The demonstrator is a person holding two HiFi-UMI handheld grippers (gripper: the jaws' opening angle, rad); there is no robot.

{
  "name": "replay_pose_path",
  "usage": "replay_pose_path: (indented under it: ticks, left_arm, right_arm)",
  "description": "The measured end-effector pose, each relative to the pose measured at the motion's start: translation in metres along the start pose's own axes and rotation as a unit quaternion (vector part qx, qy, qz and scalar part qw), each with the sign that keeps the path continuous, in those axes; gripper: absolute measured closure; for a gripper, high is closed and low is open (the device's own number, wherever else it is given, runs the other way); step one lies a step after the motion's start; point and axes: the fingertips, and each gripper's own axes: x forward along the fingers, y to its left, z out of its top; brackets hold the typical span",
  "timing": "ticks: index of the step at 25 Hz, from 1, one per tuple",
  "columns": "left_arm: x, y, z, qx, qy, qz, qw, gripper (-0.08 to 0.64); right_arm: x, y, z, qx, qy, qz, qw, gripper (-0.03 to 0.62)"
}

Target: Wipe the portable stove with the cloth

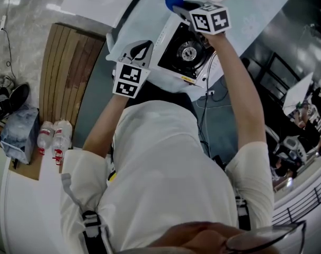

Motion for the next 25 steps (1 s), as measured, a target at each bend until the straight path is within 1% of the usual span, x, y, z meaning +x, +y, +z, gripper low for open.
replay_pose_path:
  ticks: [4,8,11,14,19,22,25]
  left_arm:
    - [-0.002,-0.001,-0.006,-0.006,-0.001,-0.009,0.9999,0.528]
    - [-0.005,0.002,-0.012,-0.036,-0.002,-0.021,0.9991,0.528]
    - [-0.01,0.004,-0.009,-0.042,-0.007,-0.021,0.9989,0.528]
    - [-0.012,0.008,-0.005,-0.047,-0.014,-0.018,0.9986,0.528]
    - [-0.008,0.016,-0.011,-0.071,-0.008,-0.011,0.9974,0.528]
    - [-0.007,0.018,-0.017,-0.084,-0.001,-0.01,0.9964,0.528]
    - [-0.004,0.023,-0.027,-0.096,0.006,-0.006,0.9954,0.528]
  right_arm:
    - [-0.004,0.009,0.007,-0.082,0.0,-0.026,0.996,0.502]
    - [-0.002,0.022,0.015,-0.147,-0.002,-0.056,0.987,0.502]
    - [0.004,0.034,0.01,-0.214,0.022,-0.08,0.973,0.502]
    - [0.011,0.043,0.004,-0.268,0.049,-0.082,0.959,0.502]
    - [0.023,0.046,-0.004,-0.323,0.084,-0.081,0.939,0.502]
    - [0.027,0.048,-0.005,-0.362,0.105,-0.085,0.922,0.502]
    - [0.034,0.053,-0.01,-0.399,0.13,-0.075,0.904,0.502]
